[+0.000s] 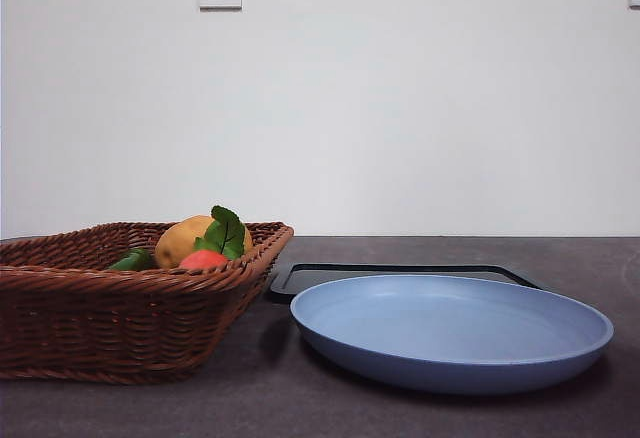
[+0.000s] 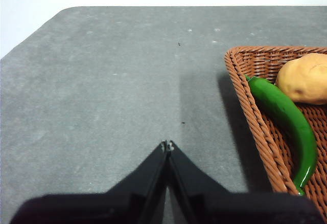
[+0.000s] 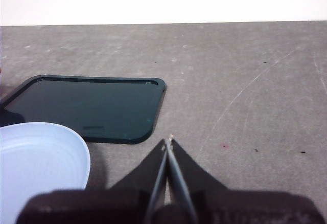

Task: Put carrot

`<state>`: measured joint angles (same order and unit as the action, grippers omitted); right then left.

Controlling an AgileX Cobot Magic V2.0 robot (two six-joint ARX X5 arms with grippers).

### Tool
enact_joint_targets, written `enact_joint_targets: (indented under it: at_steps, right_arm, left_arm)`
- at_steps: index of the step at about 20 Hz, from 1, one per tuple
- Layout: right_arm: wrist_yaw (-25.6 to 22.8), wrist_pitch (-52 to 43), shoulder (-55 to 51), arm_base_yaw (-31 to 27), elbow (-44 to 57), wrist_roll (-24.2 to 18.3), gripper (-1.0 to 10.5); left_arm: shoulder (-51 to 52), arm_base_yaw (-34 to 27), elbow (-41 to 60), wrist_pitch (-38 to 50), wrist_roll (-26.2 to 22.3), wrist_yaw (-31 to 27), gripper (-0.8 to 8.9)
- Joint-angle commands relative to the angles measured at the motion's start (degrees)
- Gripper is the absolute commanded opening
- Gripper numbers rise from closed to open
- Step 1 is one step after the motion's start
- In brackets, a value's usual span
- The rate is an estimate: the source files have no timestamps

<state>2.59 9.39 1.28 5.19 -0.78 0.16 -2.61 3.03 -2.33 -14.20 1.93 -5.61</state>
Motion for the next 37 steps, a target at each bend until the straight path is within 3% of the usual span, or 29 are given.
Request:
enact_joint_targets:
  at_steps: [1, 4, 9, 13, 18, 24, 29, 37]
  right_arm:
    - [0.1, 0.0, 0.0, 0.0, 0.3, 0.9, 0.1]
    - [0.1, -0.3, 0.0, 0.0, 0.3, 1.6, 0.1]
    - [0.1, -1.1, 0.0, 0.0, 0.3, 10.1, 0.1]
    - [0.1, -1.3, 0.0, 0.0, 0.3, 19.6, 0.1]
    - [0.5, -1.2, 0.0, 0.0, 0.3, 30.3, 0.1]
    - [3.6, 1.0, 0.8, 0.0, -1.4, 31.9, 0.1]
    - [3.5, 8.2, 5.1, 0.1, -6.8, 31.7, 0.1]
    - [3.5, 13.9, 17.1, 0.1, -16.2, 25.0, 0.1]
  left_arm:
    - [0.2, -0.2, 0.4, -0.2, -0.2, -0.2, 0.08]
    - [0.2, -0.1, 0.4, 1.6, 5.7, 1.3, 0.08]
    - [0.2, -0.1, 0.4, 5.7, 14.8, 6.4, 0.08]
    - [0.2, -0.1, 0.4, 9.6, 17.8, 10.2, 0.08]
    - [0.2, -0.1, 0.4, 13.4, 17.9, 17.9, 0.07]
    - [-0.9, -0.1, -0.1, 12.3, 22.6, 21.1, 0.06]
    - [-6.4, -0.1, -3.9, 8.1, 22.5, 21.3, 0.06]
    - [-22.6, 0.0, -13.8, 8.1, 19.1, 26.9, 0.06]
